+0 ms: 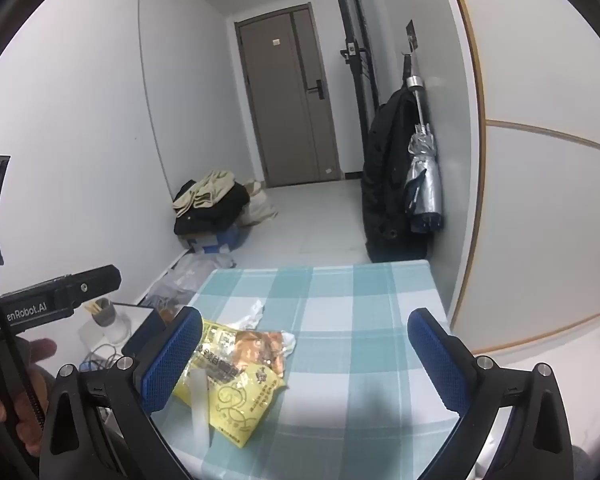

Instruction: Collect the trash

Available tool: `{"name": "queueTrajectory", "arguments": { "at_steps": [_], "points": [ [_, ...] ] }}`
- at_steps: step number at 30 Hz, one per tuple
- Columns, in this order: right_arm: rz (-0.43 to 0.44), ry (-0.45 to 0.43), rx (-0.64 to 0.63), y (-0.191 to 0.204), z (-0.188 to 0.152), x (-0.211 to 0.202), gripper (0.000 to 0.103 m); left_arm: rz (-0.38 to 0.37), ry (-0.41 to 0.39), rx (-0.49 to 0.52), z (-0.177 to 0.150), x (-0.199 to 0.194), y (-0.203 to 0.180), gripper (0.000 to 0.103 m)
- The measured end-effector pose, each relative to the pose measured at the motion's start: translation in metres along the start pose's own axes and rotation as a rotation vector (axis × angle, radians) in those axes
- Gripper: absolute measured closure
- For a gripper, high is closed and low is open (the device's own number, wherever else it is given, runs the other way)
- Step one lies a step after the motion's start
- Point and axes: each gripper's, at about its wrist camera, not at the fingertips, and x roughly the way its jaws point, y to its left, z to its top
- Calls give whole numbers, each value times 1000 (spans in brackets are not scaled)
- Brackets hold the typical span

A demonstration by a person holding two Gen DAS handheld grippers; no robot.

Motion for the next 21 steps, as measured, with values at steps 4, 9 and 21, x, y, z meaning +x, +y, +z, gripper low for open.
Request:
{"name": "queueTrajectory", "arguments": {
  "at_steps": [4, 9, 21],
  "points": [
    [5, 5, -2, -1, 0, 1, 0, -9, 4, 17, 5, 2, -4, 1],
    [-1, 8, -16, -1, 0, 0, 0, -11, -8, 15, 0, 1, -3, 1],
    [-9, -5, 14, -5, -1, -4, 0, -22, 2, 13, -1, 4, -2, 1]
  ]
}}
